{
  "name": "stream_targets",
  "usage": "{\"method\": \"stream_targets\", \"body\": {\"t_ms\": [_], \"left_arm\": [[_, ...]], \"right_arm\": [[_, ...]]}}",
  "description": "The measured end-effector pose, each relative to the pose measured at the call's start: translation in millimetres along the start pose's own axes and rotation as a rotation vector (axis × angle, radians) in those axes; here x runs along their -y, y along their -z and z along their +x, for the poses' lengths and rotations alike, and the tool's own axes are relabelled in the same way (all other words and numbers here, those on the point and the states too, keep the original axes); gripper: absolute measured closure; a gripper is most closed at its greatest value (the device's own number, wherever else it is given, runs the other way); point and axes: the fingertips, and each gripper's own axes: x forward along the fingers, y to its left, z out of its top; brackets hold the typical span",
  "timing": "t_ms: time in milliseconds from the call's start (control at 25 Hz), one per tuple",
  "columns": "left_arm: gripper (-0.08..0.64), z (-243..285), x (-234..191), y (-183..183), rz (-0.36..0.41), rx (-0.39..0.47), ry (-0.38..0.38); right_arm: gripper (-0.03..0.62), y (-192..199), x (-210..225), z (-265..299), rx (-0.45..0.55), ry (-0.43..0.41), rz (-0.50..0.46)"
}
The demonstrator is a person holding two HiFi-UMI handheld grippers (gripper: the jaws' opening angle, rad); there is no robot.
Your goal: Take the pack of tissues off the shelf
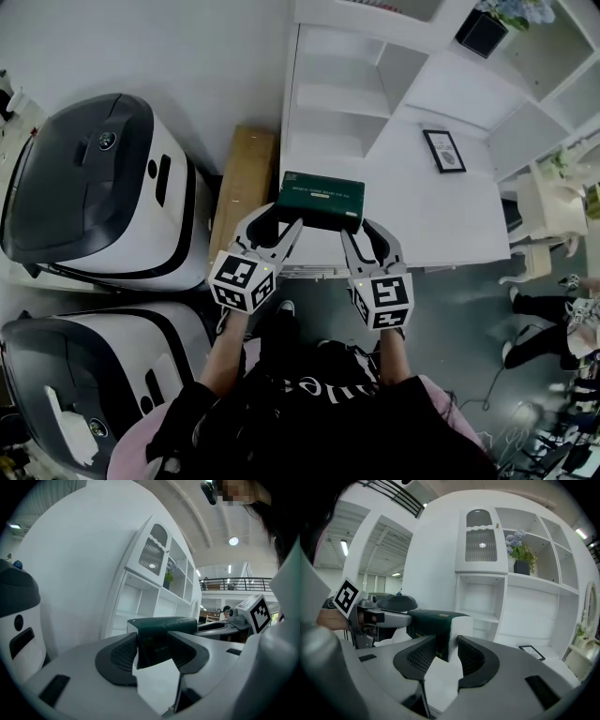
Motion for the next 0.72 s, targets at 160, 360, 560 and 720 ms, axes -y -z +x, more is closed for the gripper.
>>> {"method": "stream_targets", "body": {"t_ms": [160,360,560,720], "left_arm": [[0.354,1.8,33.0,5.4,0.009,-0.007,0.013],[0.354,1.4,87.8,16.0,0.026,-0.023,0.027],[0.354,-6.2,145.0,26.0,0.046,-0.032,0.024],[0.354,-20.1,187.5,32.9,0.073,-0.04,0.011]], "right_arm": [[0.43,12.5,13.2,-29.3,0.004,0.012,0.01],[0.43,32.3,33.2,-76.9,0.014,0.023,0.028],[0.431,51.3,49.3,-129.3,0.035,0.018,0.04],[0.431,66.9,54.0,-170.4,0.055,0.001,0.055]]}}
